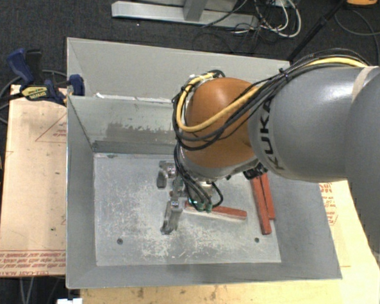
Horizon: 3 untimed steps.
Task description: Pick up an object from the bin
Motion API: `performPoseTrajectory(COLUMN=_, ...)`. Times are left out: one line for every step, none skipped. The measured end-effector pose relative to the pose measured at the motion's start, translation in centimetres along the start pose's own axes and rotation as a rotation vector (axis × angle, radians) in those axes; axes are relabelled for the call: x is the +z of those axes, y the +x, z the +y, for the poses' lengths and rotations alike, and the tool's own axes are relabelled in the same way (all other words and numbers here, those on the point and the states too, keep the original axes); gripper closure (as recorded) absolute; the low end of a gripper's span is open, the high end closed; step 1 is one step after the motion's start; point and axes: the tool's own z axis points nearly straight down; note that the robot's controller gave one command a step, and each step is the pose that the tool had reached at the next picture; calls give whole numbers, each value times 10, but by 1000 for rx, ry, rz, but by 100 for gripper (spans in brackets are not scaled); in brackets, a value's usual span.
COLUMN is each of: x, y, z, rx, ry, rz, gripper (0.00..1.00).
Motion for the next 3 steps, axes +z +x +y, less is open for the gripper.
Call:
performPoseTrajectory(x=88, y=-46, z=-71, rx=-122, ry=3, rz=-3, gripper=0)
performPoseTrajectory(x=104, y=-56, z=-124, rx=-79, ry=0, rz=-9, gripper=0)
performPoseTrajectory(x=100, y=-59, z=-120, rx=-84, ry=-1, rz=-17, gripper=100)
